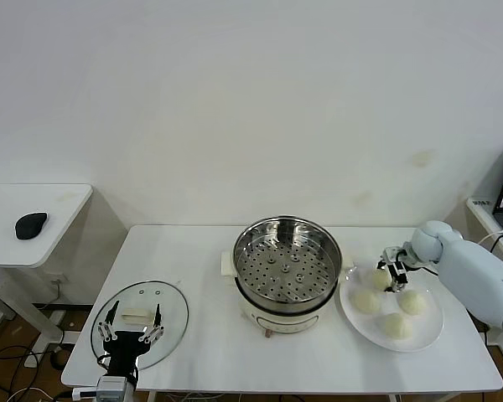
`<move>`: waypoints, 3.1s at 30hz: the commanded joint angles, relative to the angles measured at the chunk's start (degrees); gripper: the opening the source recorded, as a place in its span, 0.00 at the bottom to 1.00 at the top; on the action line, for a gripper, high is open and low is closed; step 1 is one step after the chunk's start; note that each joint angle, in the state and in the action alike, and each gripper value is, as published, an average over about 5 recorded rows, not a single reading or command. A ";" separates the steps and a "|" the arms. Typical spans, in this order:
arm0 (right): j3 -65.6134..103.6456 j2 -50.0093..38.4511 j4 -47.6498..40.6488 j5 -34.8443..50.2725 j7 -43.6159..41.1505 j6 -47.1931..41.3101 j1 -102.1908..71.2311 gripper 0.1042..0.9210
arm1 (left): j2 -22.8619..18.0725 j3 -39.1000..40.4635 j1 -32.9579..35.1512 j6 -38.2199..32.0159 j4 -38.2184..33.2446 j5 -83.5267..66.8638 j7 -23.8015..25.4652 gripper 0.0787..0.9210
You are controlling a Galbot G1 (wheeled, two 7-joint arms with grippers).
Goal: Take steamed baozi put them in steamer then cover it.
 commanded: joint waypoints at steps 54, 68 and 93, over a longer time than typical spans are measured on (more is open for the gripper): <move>-41.24 18.40 13.39 0.50 11.12 28.42 35.05 0.67 | -0.34 -0.37 0.00 -1.57 0.28 -0.66 -0.12 0.88; -37.18 20.67 8.04 -4.89 14.13 31.55 28.71 0.75 | -0.35 -0.42 -0.12 -1.43 0.17 -0.43 0.07 0.88; -54.13 -18.18 49.44 35.14 1.97 -30.32 58.17 0.88 | 1.83 0.37 -0.95 -1.06 -1.83 0.27 0.57 0.88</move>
